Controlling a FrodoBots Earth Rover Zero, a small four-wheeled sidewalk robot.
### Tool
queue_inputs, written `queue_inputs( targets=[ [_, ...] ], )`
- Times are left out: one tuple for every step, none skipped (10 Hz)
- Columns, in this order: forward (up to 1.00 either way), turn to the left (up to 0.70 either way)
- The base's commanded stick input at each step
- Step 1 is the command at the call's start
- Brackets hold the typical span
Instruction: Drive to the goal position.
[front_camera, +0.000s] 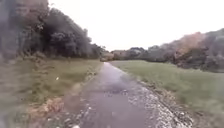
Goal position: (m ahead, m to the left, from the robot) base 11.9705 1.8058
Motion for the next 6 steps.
queue_inputs(
  targets=[
    [0.98, -0.02],
    [0.98, -0.02],
    [0.98, -0.02],
    [0.98, -0.02],
    [0.98, -0.02],
    [0.98, -0.02]
  ],
)
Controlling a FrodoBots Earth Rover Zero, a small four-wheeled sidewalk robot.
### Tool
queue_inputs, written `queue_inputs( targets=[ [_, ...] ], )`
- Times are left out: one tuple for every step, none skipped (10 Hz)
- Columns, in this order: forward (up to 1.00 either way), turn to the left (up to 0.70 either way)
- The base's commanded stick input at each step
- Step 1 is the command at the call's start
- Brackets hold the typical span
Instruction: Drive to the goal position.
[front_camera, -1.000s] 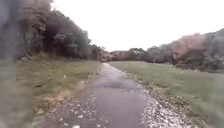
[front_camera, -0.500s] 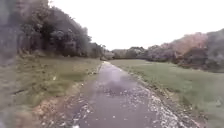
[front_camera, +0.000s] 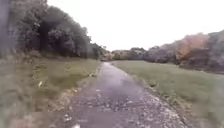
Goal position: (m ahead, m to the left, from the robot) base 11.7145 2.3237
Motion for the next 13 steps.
queue_inputs(
  targets=[
    [0.98, -0.03],
    [0.98, -0.03],
    [0.98, -0.03],
    [0.98, -0.03],
    [0.98, -0.04],
    [0.98, -0.04],
    [0.98, -0.04],
    [0.98, -0.05],
    [0.98, -0.05],
    [0.98, -0.05],
    [0.98, -0.06],
    [0.98, -0.06],
    [0.98, -0.06]
  ],
)
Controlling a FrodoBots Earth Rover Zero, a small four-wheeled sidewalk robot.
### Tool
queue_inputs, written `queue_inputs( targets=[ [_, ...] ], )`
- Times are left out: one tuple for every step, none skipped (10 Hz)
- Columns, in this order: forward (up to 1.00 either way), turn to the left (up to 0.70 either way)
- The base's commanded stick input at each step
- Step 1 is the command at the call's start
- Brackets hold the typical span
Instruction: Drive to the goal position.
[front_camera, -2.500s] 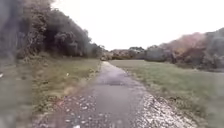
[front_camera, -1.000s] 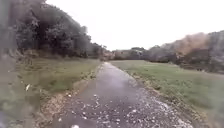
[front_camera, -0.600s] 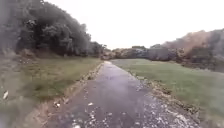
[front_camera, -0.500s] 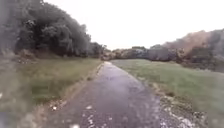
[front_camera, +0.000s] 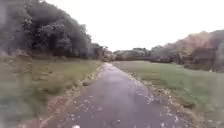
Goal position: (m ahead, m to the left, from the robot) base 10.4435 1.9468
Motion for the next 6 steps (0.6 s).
queue_inputs(
  targets=[
    [0.98, -0.06],
    [0.98, -0.06],
    [0.98, -0.07],
    [0.98, -0.07],
    [0.98, -0.06],
    [0.98, -0.06]
  ],
)
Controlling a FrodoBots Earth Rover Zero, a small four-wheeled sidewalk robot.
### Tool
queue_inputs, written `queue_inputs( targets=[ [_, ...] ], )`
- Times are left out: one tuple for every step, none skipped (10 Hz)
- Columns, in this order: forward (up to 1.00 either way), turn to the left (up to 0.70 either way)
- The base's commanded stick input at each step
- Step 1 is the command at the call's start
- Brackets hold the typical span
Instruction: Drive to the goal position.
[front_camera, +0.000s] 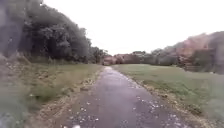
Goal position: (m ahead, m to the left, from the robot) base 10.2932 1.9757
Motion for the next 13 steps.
queue_inputs(
  targets=[
    [0.98, -0.07],
    [0.98, -0.07],
    [0.98, -0.07],
    [0.98, -0.07],
    [0.98, -0.05],
    [0.98, -0.04],
    [0.98, -0.04],
    [0.98, -0.03],
    [0.98, -0.03],
    [0.98, -0.03],
    [0.98, -0.03],
    [0.98, -0.03],
    [0.98, -0.03]
  ],
)
